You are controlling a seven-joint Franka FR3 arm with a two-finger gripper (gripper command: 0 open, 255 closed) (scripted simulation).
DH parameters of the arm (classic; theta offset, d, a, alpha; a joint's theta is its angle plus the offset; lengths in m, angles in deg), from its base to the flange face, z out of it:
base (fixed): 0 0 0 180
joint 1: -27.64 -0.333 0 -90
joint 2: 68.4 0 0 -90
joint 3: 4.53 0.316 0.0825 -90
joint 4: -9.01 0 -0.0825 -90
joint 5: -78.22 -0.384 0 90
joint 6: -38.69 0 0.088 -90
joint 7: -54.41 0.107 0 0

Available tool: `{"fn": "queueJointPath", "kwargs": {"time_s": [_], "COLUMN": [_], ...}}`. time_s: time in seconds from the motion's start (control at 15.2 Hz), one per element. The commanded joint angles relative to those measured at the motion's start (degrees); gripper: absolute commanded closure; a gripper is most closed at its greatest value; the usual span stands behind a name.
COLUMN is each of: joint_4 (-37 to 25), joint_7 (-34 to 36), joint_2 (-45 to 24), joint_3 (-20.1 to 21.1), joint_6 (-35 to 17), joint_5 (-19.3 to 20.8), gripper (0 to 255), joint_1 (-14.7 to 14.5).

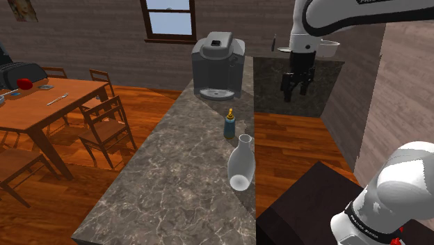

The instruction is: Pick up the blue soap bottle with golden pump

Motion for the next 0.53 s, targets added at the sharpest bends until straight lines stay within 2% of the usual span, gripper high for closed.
{"fn": "queueJointPath", "kwargs": {"time_s": [0.0, 0.46], "joint_4": [-2.22, -10.14], "joint_7": [-0.97, -4.61], "joint_2": [-4.86, -20.43], "joint_3": [0.10, 0.31], "joint_6": [-2.24, -8.33], "joint_5": [0.22, 1.22], "gripper": [0, 0], "joint_1": [-0.44, -1.41]}}
